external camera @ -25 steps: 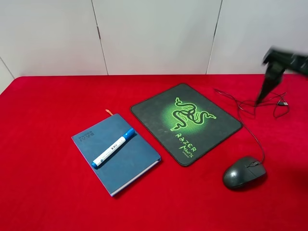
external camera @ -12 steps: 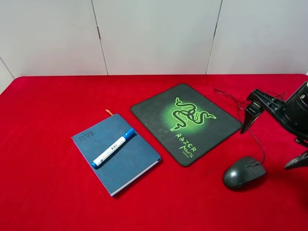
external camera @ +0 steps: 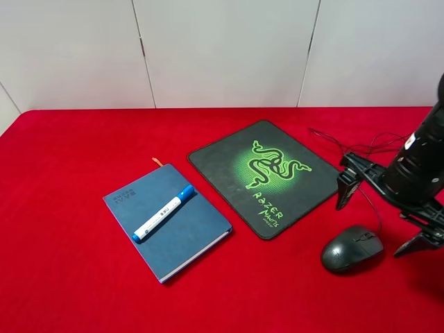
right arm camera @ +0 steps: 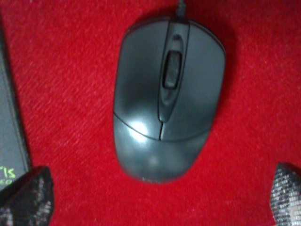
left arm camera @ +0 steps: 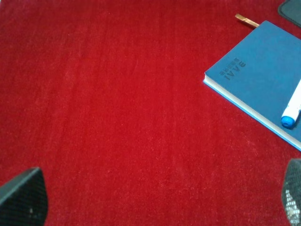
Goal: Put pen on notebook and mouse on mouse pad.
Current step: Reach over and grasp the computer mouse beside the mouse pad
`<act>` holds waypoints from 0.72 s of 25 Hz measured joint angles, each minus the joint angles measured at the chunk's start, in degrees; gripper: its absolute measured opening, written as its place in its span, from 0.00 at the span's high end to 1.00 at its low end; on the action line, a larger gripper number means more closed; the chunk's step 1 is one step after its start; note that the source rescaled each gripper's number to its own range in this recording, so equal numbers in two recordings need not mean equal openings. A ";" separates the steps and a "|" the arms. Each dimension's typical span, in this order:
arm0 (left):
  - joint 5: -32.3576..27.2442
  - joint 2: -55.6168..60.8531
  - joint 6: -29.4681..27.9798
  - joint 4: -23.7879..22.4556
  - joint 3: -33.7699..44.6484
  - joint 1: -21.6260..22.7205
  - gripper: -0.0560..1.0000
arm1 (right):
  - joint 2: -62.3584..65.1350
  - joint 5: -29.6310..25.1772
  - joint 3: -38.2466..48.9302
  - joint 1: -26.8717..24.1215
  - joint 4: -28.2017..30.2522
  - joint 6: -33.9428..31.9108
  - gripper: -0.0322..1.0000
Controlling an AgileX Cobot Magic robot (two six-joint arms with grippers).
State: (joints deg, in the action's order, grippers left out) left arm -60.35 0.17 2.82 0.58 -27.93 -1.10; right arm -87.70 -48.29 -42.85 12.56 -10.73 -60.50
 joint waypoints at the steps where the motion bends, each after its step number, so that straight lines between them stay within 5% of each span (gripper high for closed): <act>1: 0.00 0.00 0.00 0.00 0.00 0.00 0.00 | -0.71 0.26 0.00 0.00 0.00 0.00 0.00; 18: 0.00 0.00 0.00 0.00 0.00 0.00 0.00 | -7.22 8.96 2.96 0.00 -2.42 0.10 0.00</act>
State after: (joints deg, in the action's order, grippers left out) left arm -60.35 0.17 2.82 0.58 -27.93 -1.10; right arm -94.92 -39.33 -39.89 12.56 -13.15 -60.40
